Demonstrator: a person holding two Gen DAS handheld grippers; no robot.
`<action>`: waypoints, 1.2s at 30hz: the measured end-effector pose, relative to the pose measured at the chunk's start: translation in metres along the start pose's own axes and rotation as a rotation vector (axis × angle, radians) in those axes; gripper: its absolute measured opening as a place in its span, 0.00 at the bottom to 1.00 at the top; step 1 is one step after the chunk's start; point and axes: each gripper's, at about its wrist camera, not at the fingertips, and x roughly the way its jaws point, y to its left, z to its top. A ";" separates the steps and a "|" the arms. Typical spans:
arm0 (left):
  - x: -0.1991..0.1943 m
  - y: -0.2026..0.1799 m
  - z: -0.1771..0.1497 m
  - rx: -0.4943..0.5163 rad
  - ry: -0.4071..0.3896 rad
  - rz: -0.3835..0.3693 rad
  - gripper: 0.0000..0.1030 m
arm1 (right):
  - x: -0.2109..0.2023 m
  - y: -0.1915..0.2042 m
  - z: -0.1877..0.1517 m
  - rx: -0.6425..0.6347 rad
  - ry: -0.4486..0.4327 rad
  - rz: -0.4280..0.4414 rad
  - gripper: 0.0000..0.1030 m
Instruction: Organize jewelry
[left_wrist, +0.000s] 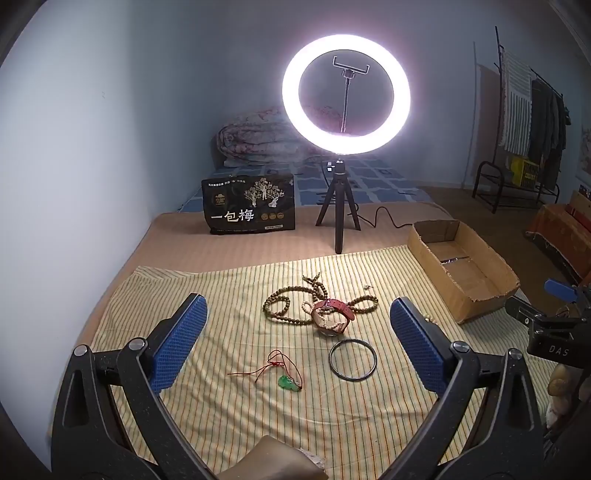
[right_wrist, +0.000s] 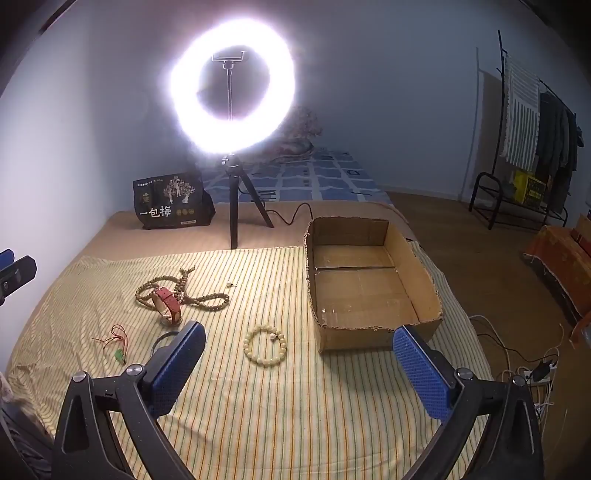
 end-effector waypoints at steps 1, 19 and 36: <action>0.000 0.000 0.000 0.000 0.000 0.000 0.98 | 0.000 0.000 0.000 -0.001 0.001 0.000 1.00; 0.001 -0.002 -0.001 0.002 -0.001 -0.002 0.98 | 0.000 0.002 -0.002 -0.004 -0.001 0.001 1.00; 0.001 -0.002 -0.002 0.002 -0.002 -0.001 0.98 | 0.000 0.003 -0.002 -0.005 0.001 0.000 1.00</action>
